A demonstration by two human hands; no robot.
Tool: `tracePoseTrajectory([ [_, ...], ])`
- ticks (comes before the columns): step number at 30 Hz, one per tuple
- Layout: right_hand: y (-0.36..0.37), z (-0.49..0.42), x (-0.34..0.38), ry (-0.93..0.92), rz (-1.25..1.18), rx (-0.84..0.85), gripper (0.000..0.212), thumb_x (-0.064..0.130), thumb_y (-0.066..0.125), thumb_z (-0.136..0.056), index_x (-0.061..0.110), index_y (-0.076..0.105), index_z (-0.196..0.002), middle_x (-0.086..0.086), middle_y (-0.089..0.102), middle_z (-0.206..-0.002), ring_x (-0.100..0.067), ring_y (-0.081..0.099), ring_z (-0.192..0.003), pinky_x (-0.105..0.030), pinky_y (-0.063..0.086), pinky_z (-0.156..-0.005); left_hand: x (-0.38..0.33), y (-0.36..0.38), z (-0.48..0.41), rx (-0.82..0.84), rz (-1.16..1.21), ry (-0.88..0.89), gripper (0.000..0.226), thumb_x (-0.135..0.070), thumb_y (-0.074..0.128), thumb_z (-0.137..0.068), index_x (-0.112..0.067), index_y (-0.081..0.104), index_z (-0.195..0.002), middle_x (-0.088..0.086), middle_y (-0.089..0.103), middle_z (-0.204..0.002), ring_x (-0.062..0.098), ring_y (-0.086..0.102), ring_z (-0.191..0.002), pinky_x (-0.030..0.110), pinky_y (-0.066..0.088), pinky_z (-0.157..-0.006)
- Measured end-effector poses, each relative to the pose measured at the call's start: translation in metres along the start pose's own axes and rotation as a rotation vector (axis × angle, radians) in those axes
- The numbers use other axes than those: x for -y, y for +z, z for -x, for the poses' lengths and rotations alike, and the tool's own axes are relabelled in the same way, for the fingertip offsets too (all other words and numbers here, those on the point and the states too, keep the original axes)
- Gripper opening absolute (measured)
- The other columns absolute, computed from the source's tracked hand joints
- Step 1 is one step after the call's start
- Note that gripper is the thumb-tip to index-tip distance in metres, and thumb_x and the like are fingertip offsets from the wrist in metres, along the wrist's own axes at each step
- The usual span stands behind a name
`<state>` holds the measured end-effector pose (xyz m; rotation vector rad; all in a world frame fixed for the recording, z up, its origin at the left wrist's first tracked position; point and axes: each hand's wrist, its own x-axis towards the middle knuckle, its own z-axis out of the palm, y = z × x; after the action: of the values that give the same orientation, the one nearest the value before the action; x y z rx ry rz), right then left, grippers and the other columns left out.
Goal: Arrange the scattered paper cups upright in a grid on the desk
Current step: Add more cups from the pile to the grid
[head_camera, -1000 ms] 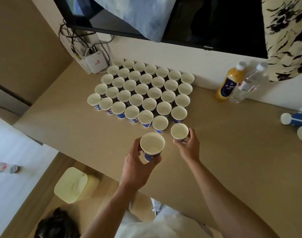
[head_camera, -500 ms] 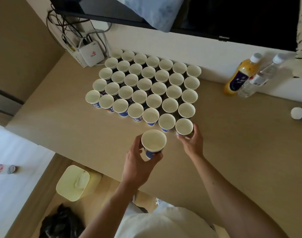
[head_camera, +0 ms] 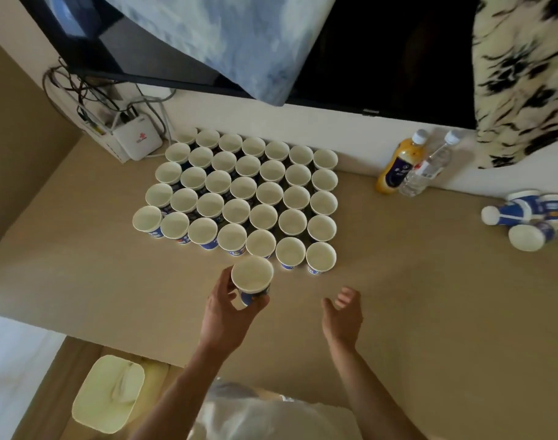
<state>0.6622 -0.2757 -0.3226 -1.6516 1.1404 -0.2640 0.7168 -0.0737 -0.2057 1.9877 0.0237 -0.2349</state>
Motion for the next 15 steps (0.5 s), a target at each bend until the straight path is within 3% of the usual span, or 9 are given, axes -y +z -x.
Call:
tracePoseTrajectory([
  [6, 0.023, 0.044, 0.062, -0.064, -0.063, 0.074, 0.032, 0.005, 0.073, -0.083, 0.017, 0.061, -0.109, 0.004, 0.068, -0.101, -0.011, 0.068, -0.094, -0.036, 0.055, -0.084, 0.014, -0.039, -0.034, 0.017, 0.027, 0.006, 0.059, -0.021, 0.091, -0.070, -0.034, 0.059, -0.118, -0.024, 0.068, -0.109, 0.005, 0.066, -0.101, 0.043, 0.057, -0.091],
  [8, 0.036, 0.058, 0.084, -0.088, -0.101, 0.124, 0.029, 0.005, 0.071, -0.084, 0.023, 0.062, -0.105, 0.008, 0.068, -0.101, -0.001, 0.067, -0.093, -0.028, 0.053, -0.083, 0.017, -0.051, -0.042, 0.020, 0.043, 0.007, 0.057, -0.019, 0.090, -0.071, -0.037, 0.058, -0.114, -0.028, 0.067, -0.104, 0.000, 0.064, -0.097, 0.038, 0.056, -0.089],
  [11, 0.069, 0.082, 0.111, -0.138, -0.153, 0.227, 0.029, 0.004, 0.072, -0.085, 0.023, 0.062, -0.104, 0.008, 0.069, -0.103, 0.005, 0.067, -0.088, -0.012, 0.048, -0.075, 0.030, -0.073, -0.052, -0.005, 0.073, 0.018, 0.057, -0.036, 0.084, -0.066, -0.030, 0.060, -0.116, -0.022, 0.069, -0.101, 0.006, 0.065, -0.095, 0.035, 0.055, -0.085],
  [15, 0.120, 0.109, 0.138, -0.230, -0.164, 0.316, 0.028, 0.004, 0.072, -0.087, 0.016, 0.063, -0.110, 0.004, 0.070, -0.103, 0.000, 0.068, -0.088, -0.012, 0.049, -0.074, 0.058, -0.112, -0.068, -0.064, 0.069, 0.000, 0.056, -0.035, 0.083, -0.067, -0.031, 0.059, -0.117, -0.022, 0.068, -0.102, 0.004, 0.064, -0.095, 0.033, 0.053, -0.082],
])
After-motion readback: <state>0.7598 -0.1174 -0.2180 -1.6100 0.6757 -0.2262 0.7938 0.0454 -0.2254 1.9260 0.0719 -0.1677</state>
